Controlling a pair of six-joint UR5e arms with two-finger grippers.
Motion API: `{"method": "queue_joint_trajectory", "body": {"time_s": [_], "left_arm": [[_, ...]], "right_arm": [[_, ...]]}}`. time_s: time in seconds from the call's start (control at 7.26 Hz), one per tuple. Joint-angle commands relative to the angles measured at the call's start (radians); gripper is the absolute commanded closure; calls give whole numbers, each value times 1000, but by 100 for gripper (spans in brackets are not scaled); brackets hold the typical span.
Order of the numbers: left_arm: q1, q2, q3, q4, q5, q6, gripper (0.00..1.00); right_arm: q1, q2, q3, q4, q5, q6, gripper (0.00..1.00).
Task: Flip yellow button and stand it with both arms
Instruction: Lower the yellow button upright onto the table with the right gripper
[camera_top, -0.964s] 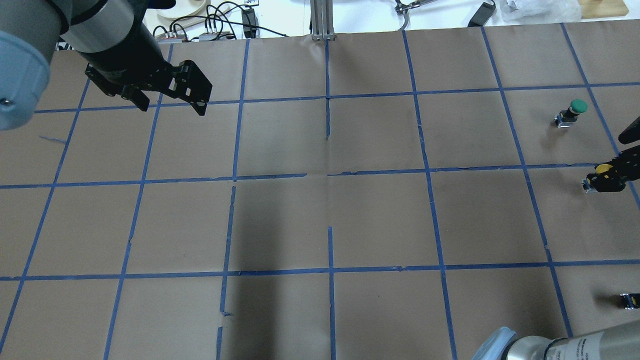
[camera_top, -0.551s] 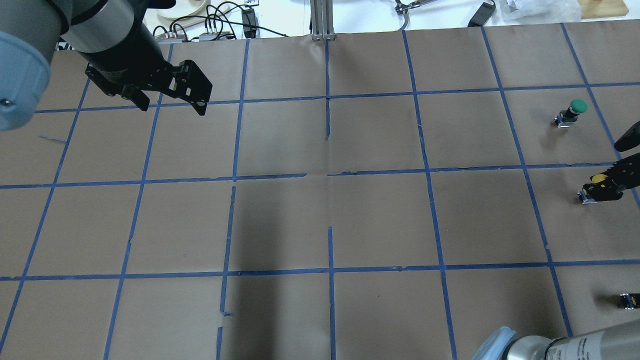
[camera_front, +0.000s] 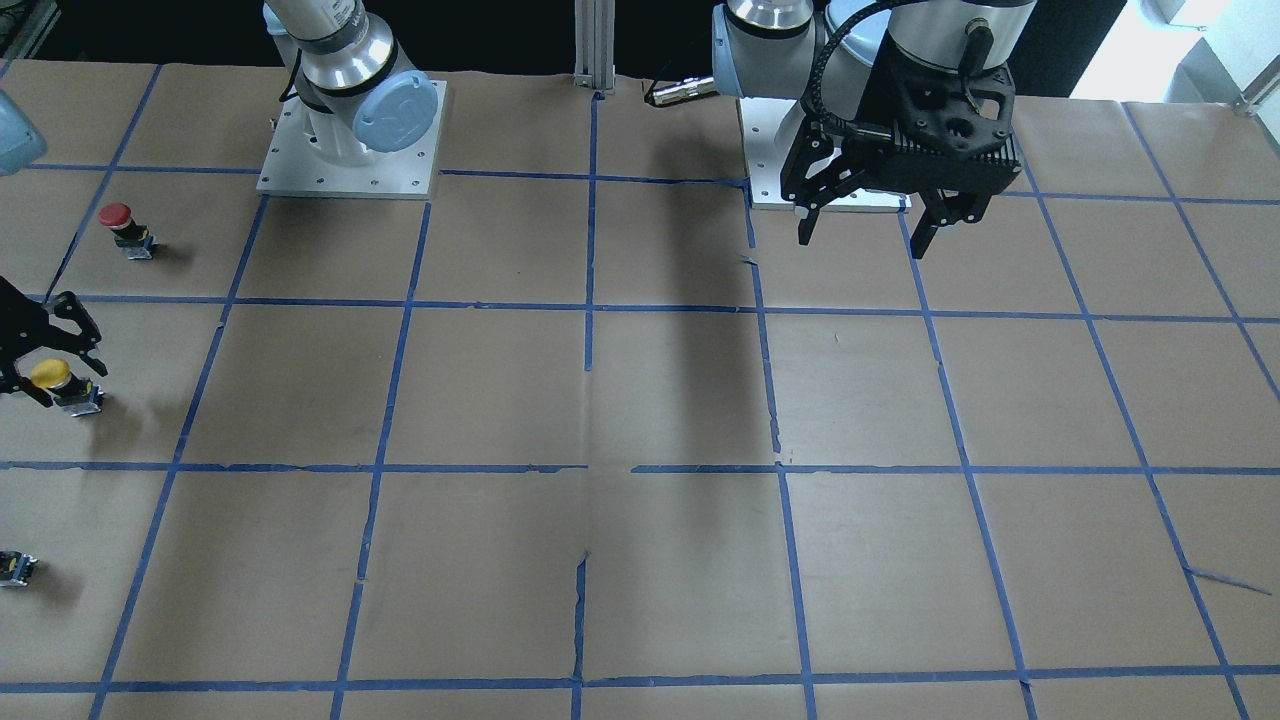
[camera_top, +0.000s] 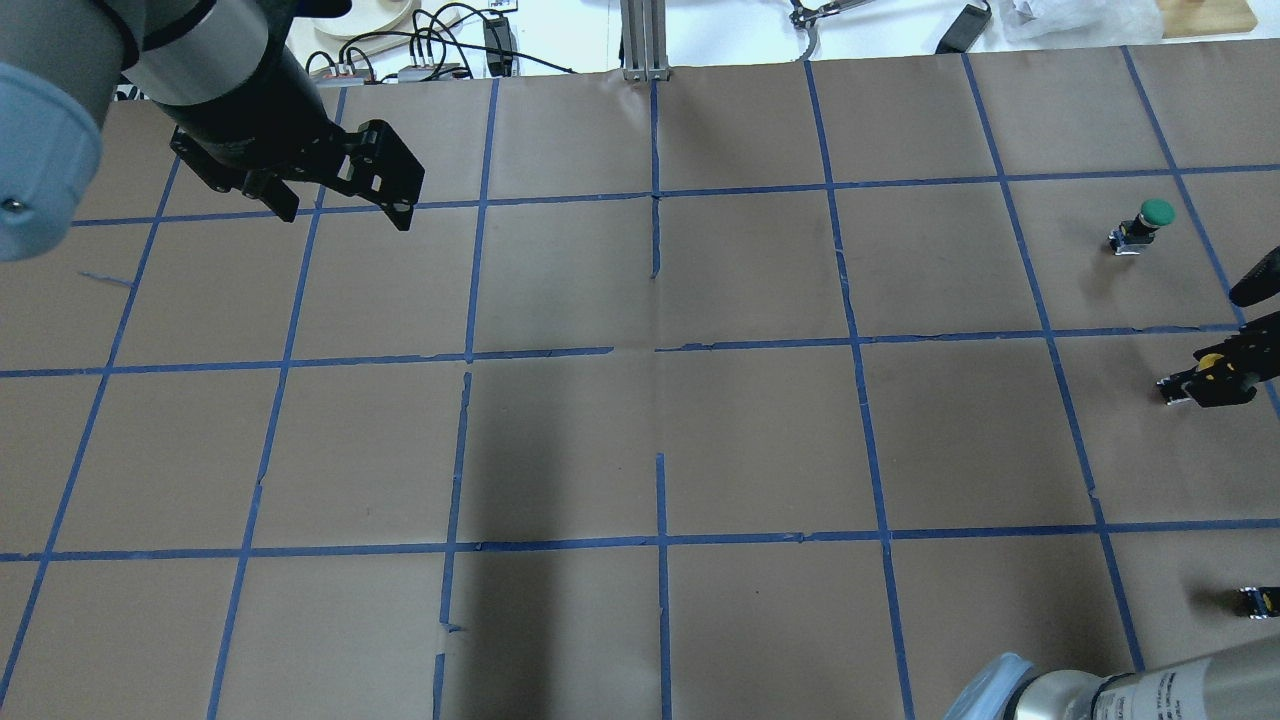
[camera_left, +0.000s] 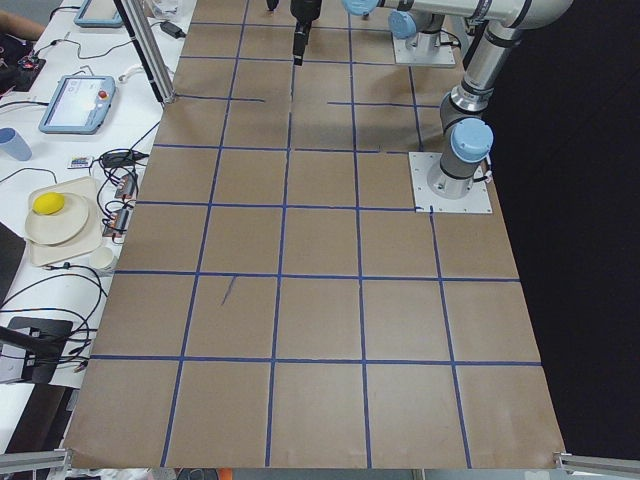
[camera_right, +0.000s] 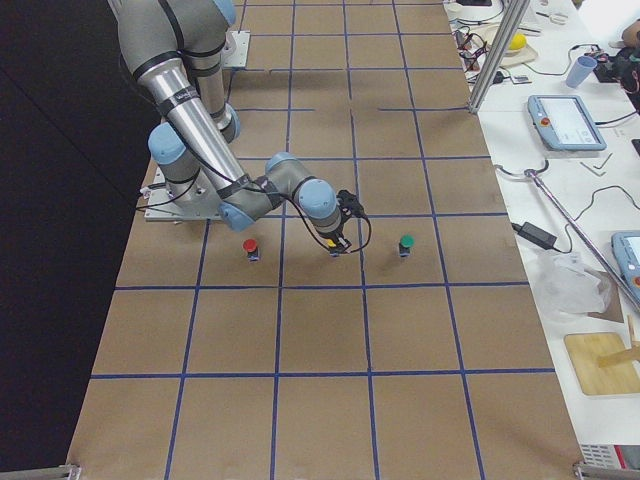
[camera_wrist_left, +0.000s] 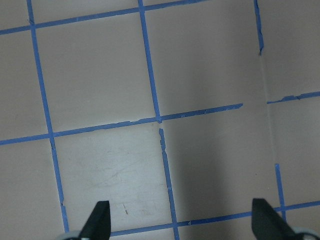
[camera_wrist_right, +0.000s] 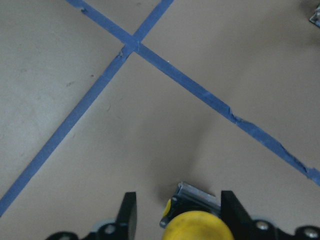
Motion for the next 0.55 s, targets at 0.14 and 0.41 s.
{"method": "queue_joint_trajectory", "body": {"time_s": [0.14, 0.41], "left_arm": [[0, -3, 1, 4, 0, 0, 0], [0, -1, 1, 4, 0, 0, 0]], "right_arm": [[9, -48, -101, 106, -50, 12, 0], [68, -139, -260, 387, -54, 125, 0]]}}
